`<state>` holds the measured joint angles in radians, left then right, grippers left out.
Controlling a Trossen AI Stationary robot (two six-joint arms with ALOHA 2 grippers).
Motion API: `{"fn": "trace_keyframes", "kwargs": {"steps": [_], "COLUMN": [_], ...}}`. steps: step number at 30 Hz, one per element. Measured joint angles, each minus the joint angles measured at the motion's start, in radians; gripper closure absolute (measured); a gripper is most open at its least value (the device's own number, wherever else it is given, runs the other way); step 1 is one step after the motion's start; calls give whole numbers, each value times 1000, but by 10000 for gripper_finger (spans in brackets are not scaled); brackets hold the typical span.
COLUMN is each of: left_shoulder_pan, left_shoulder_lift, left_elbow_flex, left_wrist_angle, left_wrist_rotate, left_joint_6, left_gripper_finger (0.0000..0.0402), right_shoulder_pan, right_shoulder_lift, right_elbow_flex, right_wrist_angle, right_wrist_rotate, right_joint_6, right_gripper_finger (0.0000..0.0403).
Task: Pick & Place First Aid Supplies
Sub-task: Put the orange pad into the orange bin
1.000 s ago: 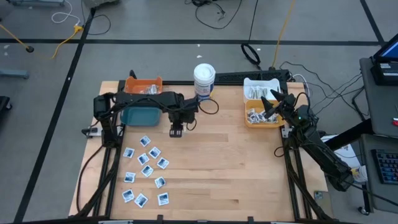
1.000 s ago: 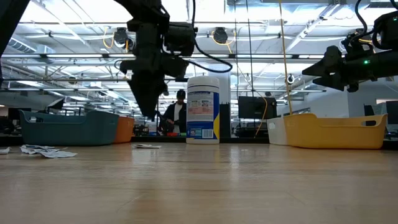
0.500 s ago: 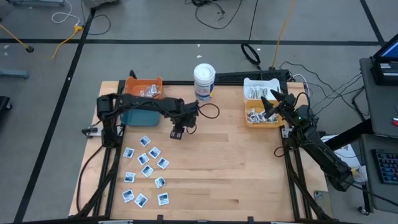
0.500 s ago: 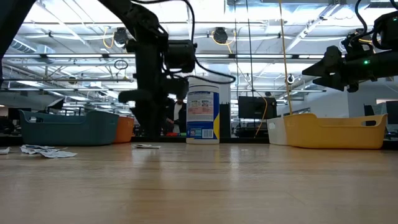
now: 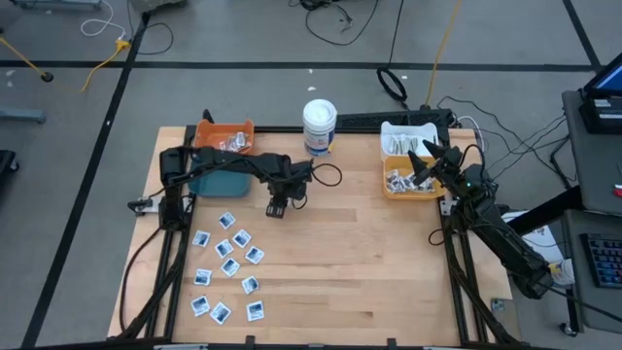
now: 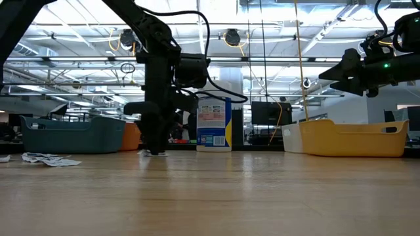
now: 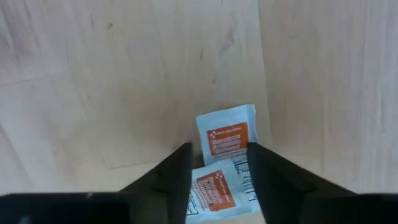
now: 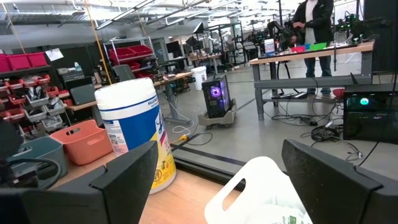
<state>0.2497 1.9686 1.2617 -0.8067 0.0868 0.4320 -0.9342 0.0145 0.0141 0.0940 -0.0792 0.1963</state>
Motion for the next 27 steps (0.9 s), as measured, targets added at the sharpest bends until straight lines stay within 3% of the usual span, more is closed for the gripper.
{"fn": "trace_keyframes", "kwargs": {"steps": [8, 27], "left_shoulder_pan": [0, 54], "left_shoulder_lift": [1, -187], "left_elbow_flex": [0, 4], "left_wrist_angle": [8, 1], "left_wrist_rotate": [27, 225], "left_joint_6": [-35, -223], "left_gripper_finger": [388, 393], "right_shoulder_pan": [0, 0], "right_shoulder_lift": [0, 0], "right_elbow_flex": [0, 0], "right_wrist_angle": [0, 0], "right_wrist_rotate": [0, 0], "right_joint_6": [0, 0], "right_gripper_finger": [66, 66]}}
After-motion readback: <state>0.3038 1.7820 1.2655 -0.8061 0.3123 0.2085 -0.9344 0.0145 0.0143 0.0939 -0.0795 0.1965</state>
